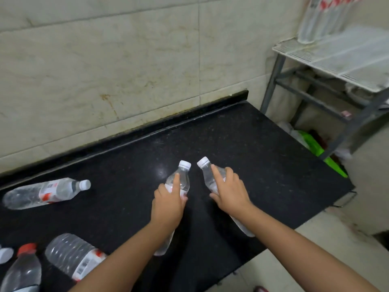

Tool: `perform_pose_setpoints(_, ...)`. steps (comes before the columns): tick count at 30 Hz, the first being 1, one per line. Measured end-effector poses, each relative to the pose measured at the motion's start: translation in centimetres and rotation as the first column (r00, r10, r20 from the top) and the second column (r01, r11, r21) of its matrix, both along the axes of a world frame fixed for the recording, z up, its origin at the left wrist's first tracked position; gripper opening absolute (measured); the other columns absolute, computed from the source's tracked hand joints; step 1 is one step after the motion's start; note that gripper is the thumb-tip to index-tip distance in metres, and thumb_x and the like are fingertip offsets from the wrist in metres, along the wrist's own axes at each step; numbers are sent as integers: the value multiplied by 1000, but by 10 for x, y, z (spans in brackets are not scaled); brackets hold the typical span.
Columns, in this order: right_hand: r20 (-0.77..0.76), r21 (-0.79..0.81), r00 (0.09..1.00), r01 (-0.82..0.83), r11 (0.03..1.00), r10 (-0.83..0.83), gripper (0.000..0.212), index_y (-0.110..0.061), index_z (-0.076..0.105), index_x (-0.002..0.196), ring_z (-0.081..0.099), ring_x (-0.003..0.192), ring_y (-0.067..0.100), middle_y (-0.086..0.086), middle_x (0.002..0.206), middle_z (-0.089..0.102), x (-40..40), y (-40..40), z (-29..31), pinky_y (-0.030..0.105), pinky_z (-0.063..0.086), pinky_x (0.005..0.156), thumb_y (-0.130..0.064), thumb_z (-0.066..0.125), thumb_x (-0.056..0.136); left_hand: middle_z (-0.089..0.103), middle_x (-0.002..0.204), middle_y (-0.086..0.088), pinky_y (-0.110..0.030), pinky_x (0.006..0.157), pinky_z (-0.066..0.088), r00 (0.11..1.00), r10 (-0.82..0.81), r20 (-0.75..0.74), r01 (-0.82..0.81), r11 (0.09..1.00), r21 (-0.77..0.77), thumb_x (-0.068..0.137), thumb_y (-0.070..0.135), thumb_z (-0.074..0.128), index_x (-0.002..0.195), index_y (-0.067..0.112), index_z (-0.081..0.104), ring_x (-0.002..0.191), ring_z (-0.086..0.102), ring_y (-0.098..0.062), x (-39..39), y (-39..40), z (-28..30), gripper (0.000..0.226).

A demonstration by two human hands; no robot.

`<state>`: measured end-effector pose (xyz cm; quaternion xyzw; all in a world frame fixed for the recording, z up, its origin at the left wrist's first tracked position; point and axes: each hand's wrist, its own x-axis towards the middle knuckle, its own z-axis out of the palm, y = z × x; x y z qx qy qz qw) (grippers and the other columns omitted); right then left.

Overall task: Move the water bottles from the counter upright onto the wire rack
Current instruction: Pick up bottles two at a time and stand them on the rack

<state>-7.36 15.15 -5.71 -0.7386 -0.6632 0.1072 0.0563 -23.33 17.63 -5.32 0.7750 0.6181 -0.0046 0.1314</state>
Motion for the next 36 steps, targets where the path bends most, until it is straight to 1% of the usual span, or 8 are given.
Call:
perform_pose_setpoints(4, -77, 179, 995, 70, 981, -57, 79, -16, 9, 146, 44, 114, 35, 22, 138, 29, 51, -9, 29, 40, 41, 95, -34, 57, 87, 33, 131, -20, -36, 96, 39, 994, 1, 112, -13, 994, 111, 95, 37, 39, 147, 21, -1, 117, 39, -31, 50, -2, 30, 67)
perform_pose_setpoints(8, -159, 458, 985, 129, 880, -62, 89, -8, 31, 131, 61, 79, 45, 34, 106, 55, 124, -15, 62, 45, 54, 64, -25, 83, 61, 34, 129, -23, -41, 95, 38, 974, -20, 225, -42, 963, 266, 93, 33, 45, 147, 17, 6, 115, 38, -36, 126, -5, 68, 69)
perform_pose_setpoints(15, -236, 739, 971, 156, 655, 34, 69, -15, 21, 130, 55, 99, 51, 38, 114, 49, 273, -34, 149, 51, 49, 82, -45, 42, 72, 45, 116, -36, -51, 87, 42, 908, -159, 387, -95, 823, 561, 87, 27, 58, 139, 23, 9, 103, 47, -50, 290, -10, 128, 72)
perform_pose_setpoints(19, -220, 807, 975, 163, 567, 32, 71, -20, 16, 130, 54, 104, 49, 36, 118, 47, 348, -41, 192, 49, 48, 86, -49, 41, 71, 56, 86, -35, -46, 62, 51, 885, -253, 390, -97, 720, 687, 80, 43, 43, 129, 17, 22, 71, 57, -47, 364, -7, 159, 59)
perform_pose_setpoints(24, -271, 818, 962, 214, 534, 29, 83, -13, 20, 144, 44, 119, 42, 29, 132, 36, 422, -24, 235, 49, 45, 96, -40, 60, 76, 55, 104, -35, -48, 79, 44, 844, -364, 394, -84, 636, 767, 78, 55, 30, 131, 31, 4, 91, 50, -46, 433, 17, 191, 63)
perform_pose_setpoints(29, -314, 829, 945, 226, 511, 91, 84, -17, 19, 144, 44, 122, 30, 17, 138, 31, 484, 16, 257, 41, 45, 97, -26, 70, 78, 64, 81, -27, -45, 64, 49, 809, -454, 374, -120, 495, 861, 79, 44, 39, 132, 12, 19, 73, 57, -44, 493, 63, 215, 65)
perform_pose_setpoints(32, -319, 835, 940, 218, 505, 121, 85, -18, 18, 144, 48, 116, 25, 13, 136, 31, 515, 53, 261, 27, 43, 87, -26, 70, 78, 62, 82, -26, -43, 66, 48, 785, -465, 409, -173, 469, 866, 80, 46, 38, 133, 14, 17, 74, 56, -42, 523, 96, 222, 65)
perform_pose_setpoints(36, -372, 799, 917, 237, 552, 144, 86, -22, 15, 145, 47, 120, 26, 11, 140, 29, 551, 116, 259, 35, 46, 95, -26, 70, 78, 61, 89, -27, -44, 71, 48, 764, -447, 465, -208, 511, 834, 80, 48, 37, 135, 21, 14, 79, 56, -41, 564, 151, 225, 66)
